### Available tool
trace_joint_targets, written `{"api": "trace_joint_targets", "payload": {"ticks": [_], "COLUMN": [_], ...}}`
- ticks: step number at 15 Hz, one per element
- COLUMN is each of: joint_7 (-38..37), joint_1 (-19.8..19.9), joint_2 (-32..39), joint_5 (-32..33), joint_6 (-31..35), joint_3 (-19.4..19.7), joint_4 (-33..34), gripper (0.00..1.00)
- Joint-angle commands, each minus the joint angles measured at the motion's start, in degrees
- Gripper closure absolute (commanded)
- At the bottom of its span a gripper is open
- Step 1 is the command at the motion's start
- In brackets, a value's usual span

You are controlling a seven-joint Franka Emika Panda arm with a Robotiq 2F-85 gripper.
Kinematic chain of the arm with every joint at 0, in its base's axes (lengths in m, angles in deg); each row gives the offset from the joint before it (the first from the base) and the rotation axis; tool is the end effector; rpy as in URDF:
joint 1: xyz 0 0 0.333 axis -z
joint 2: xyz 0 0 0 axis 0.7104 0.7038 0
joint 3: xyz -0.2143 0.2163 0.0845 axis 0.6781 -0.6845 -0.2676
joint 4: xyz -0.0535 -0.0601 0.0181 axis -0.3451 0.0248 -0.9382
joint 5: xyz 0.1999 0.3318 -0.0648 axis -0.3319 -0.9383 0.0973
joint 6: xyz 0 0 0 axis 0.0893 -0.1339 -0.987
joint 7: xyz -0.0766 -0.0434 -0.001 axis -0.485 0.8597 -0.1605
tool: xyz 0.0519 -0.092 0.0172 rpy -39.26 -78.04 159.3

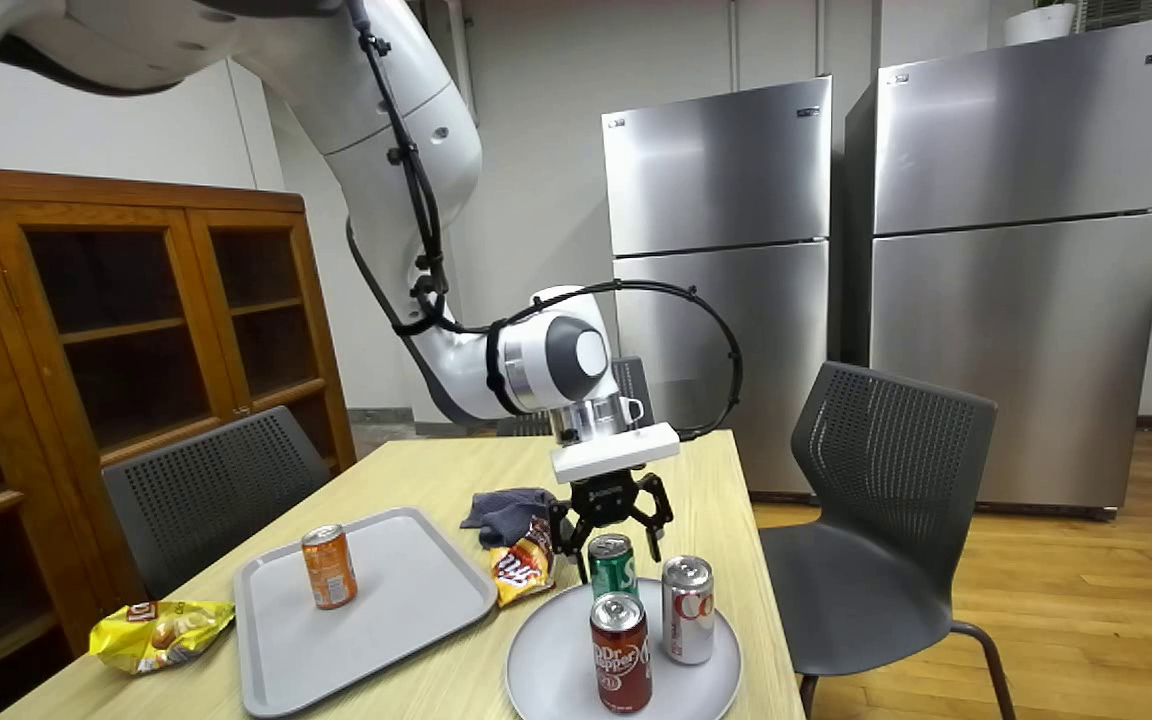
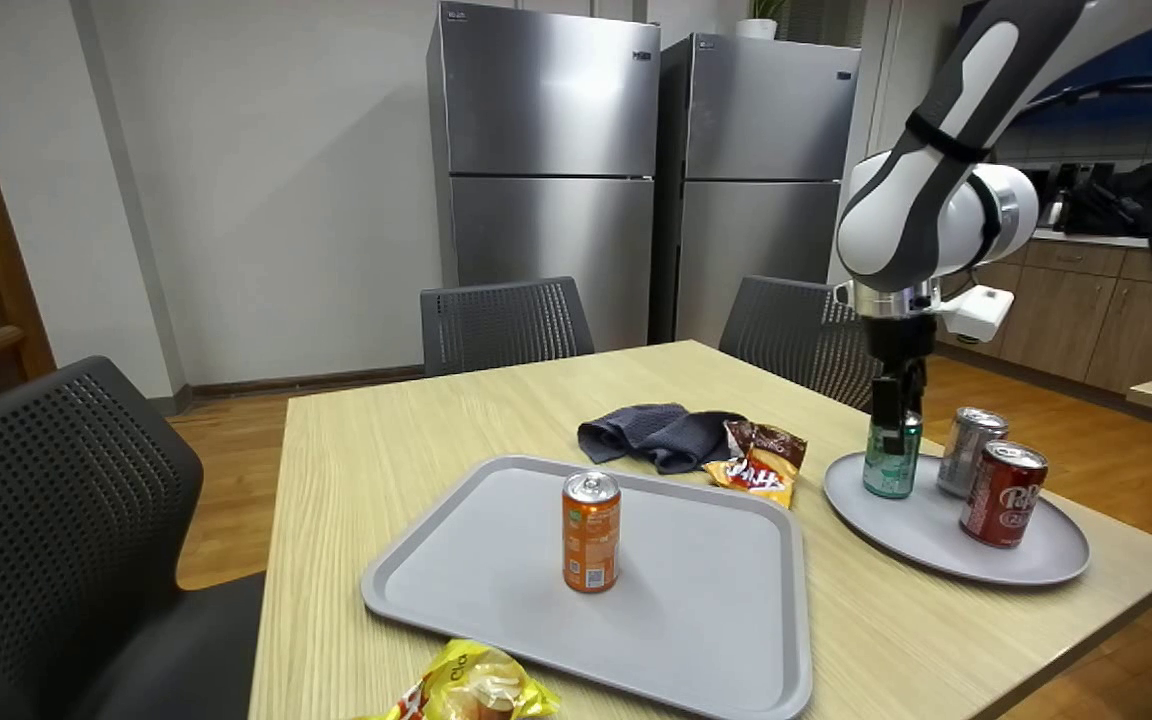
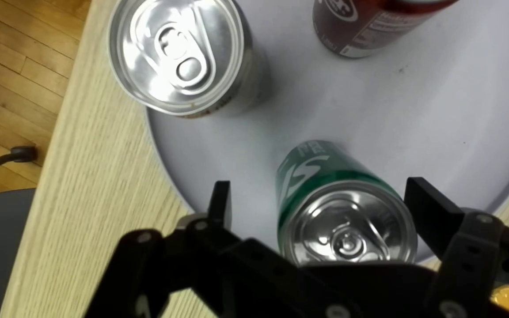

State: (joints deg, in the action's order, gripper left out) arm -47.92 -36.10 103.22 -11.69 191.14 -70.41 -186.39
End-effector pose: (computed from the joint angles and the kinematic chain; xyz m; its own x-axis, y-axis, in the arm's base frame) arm 0.5534 -0.1538 0.1742 0.8275 0.5211 -0.2087 0.5464 -0.8331 0.0863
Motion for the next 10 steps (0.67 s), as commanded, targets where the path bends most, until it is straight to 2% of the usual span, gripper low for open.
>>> {"api": "trace_joint_targets", "payload": {"ticks": [1, 3, 7, 10], "joint_7": [0.44, 0.47, 0.76, 1.07], "joint_1": [0.9, 0.93, 1.06, 1.19], "joint_2": [0.12, 0.04, -0.18, -0.51], "joint_5": [1.52, 1.61, 1.61, 1.6], "joint_6": [-0.09, -0.08, -0.11, -0.15], "joint_3": [-0.95, -0.97, -1.05, -1.1], "joint_4": [0.78, 0.71, 0.48, 0.15], "gripper": [0.26, 0.31, 0.62, 0.62]}}
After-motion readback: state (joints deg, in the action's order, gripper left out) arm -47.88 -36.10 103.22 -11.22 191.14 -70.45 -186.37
